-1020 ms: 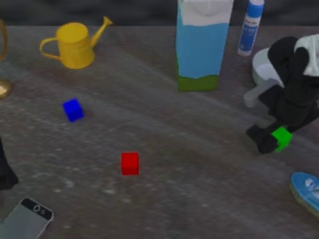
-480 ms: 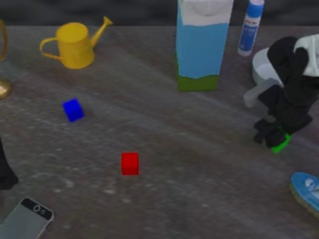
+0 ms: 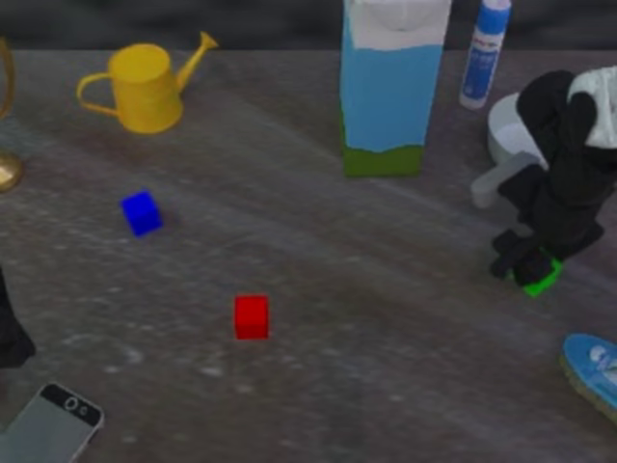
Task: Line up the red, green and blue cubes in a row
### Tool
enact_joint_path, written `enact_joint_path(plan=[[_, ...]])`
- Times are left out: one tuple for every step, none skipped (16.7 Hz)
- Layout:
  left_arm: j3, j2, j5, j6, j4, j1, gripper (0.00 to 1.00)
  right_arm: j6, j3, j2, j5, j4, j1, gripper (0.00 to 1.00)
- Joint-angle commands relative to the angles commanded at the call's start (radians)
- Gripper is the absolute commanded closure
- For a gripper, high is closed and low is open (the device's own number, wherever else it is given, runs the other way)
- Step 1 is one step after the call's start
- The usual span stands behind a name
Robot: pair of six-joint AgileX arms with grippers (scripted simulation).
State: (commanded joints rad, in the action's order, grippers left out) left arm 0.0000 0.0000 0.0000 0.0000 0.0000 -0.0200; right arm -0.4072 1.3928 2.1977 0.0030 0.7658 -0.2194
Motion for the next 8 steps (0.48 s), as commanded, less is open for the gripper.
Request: enact_joint_path(plan=[[0.000, 0.000, 0.000, 0.000, 0.000, 0.000, 0.00, 0.007, 0.005, -0.023, -0.007, 0.011, 0.001, 1.00], [0.000, 0.000, 0.000, 0.000, 0.000, 0.000, 0.00, 0.006, 0.007, -0.024, -0.007, 0.014, 0.000, 1.00], [0.000, 0.000, 0.000, 0.000, 0.000, 0.000, 0.00, 0.004, 0.017, -0.029, -0.008, 0.028, -0.002, 1.00], [0.000, 0.000, 0.000, 0.000, 0.000, 0.000, 0.00, 0.004, 0.031, -0.039, -0.008, 0.053, -0.003, 1.00], [0.000, 0.000, 0.000, 0.000, 0.000, 0.000, 0.00, 0.004, 0.048, -0.052, -0.009, 0.084, -0.003, 1.00], [0.000, 0.000, 0.000, 0.000, 0.000, 0.000, 0.00, 0.005, 0.066, -0.067, -0.009, 0.120, -0.003, 1.00], [0.000, 0.000, 0.000, 0.000, 0.000, 0.000, 0.00, 0.005, 0.085, -0.083, -0.009, 0.159, -0.004, 1.00], [0.000, 0.000, 0.000, 0.000, 0.000, 0.000, 0.00, 0.005, 0.103, -0.099, -0.009, 0.196, -0.005, 1.00]])
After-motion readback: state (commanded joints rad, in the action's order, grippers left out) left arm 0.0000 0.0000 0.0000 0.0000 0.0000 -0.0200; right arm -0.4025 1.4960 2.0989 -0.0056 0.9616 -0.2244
